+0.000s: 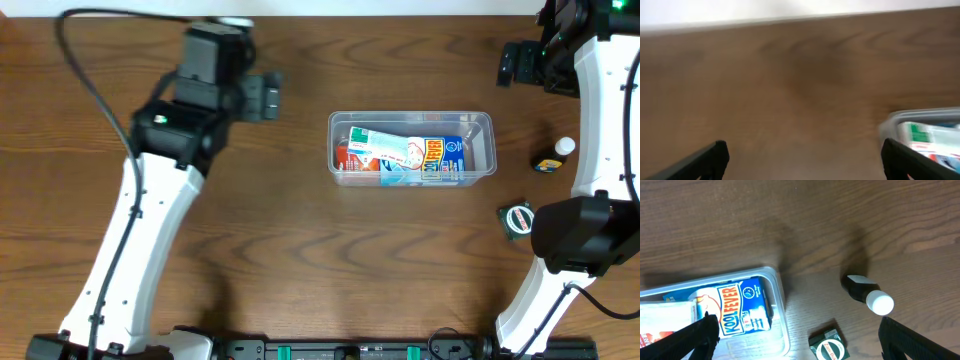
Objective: Pack container
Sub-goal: 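Release the white-green box and retract the left gripper, then lower the right gripper onto the green Zam-Buk tin and grasp it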
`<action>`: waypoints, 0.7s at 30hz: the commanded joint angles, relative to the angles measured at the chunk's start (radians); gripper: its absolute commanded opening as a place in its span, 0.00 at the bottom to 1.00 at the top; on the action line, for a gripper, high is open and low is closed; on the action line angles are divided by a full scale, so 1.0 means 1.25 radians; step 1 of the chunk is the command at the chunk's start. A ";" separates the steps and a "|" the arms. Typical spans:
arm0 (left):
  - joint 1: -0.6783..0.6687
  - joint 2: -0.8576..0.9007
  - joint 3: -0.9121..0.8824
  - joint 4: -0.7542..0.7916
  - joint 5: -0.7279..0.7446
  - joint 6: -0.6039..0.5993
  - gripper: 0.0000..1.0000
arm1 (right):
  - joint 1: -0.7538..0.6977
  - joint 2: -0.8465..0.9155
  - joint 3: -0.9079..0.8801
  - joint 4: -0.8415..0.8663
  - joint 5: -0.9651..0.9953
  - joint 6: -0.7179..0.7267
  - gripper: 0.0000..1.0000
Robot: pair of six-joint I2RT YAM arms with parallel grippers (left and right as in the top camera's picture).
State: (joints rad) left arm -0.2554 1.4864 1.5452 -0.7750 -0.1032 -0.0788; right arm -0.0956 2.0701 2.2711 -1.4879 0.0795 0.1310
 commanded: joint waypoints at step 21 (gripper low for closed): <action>0.135 0.003 0.000 -0.089 -0.017 -0.100 0.98 | -0.002 -0.016 -0.038 -0.168 -0.110 -0.206 0.99</action>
State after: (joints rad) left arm -0.0898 1.4883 1.5444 -0.8833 -0.1123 -0.1879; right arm -0.0956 2.0689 2.2589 -1.6939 0.0334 -0.0414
